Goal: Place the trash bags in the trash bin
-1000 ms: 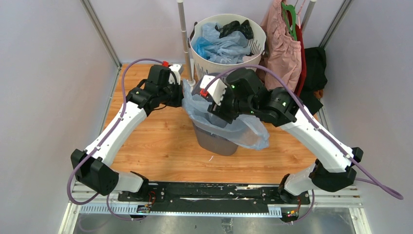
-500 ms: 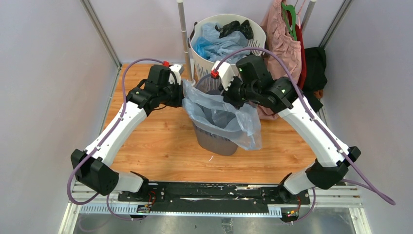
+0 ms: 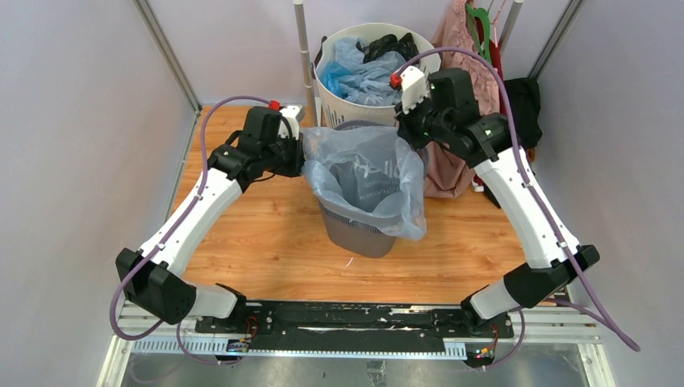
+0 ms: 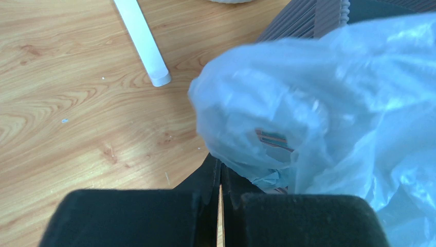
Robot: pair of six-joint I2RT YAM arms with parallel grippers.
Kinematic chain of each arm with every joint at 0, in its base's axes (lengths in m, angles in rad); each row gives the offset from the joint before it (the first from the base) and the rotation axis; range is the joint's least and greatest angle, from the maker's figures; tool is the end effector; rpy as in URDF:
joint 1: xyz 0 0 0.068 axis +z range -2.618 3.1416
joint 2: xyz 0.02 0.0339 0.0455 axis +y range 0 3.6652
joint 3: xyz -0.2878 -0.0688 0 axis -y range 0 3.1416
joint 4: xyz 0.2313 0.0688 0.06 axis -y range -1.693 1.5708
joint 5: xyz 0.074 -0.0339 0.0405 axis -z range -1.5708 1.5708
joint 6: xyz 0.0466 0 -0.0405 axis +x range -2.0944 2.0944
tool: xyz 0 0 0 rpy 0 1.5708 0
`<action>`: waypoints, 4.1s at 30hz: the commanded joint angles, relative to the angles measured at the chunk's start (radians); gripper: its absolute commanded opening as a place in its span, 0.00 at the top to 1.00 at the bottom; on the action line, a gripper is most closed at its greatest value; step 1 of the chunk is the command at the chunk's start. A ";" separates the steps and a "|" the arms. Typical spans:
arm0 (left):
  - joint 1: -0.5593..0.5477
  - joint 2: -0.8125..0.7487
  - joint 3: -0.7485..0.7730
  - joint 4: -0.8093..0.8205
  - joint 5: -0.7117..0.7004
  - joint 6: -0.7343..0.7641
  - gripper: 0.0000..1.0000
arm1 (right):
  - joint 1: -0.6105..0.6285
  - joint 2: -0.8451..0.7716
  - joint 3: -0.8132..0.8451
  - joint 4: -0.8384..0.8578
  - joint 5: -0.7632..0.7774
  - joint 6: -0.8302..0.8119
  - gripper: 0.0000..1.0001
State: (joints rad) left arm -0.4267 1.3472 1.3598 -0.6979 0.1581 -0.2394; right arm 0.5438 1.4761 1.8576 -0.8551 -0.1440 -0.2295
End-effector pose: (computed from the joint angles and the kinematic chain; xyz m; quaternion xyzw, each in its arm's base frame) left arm 0.2515 -0.1224 0.3811 0.1179 0.8936 -0.2071 0.3803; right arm 0.2464 0.1568 0.4870 -0.3557 0.7741 0.1420 0.5041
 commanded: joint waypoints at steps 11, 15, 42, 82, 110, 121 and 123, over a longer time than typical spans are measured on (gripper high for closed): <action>0.009 -0.027 0.003 0.009 0.033 0.006 1.00 | -0.223 0.109 0.028 0.086 -0.060 0.112 1.00; 0.009 -0.024 -0.007 0.014 0.040 0.006 1.00 | -0.259 0.099 -0.021 0.109 -0.066 0.137 1.00; 0.008 -0.055 -0.255 0.133 0.133 -0.036 1.00 | -0.271 0.036 -0.173 0.166 -0.108 0.186 1.00; -0.024 -0.015 -0.145 0.133 0.212 -0.049 1.00 | 0.379 -0.043 0.174 -0.282 0.200 0.373 0.27; -0.023 -0.046 -0.145 0.141 0.219 -0.056 1.00 | 0.533 0.033 0.172 -0.478 0.632 0.458 0.98; -0.024 -0.050 -0.148 0.138 0.219 -0.052 1.00 | 0.533 -0.360 -0.196 -0.371 0.782 0.596 1.00; -0.024 -0.046 -0.148 0.138 0.219 -0.051 1.00 | 0.531 -0.431 -0.275 -0.356 0.809 0.631 1.00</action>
State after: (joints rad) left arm -0.4446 1.3170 1.1954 -0.5632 0.3553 -0.2993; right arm 1.0660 1.1526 1.7020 -1.2423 0.5716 0.3065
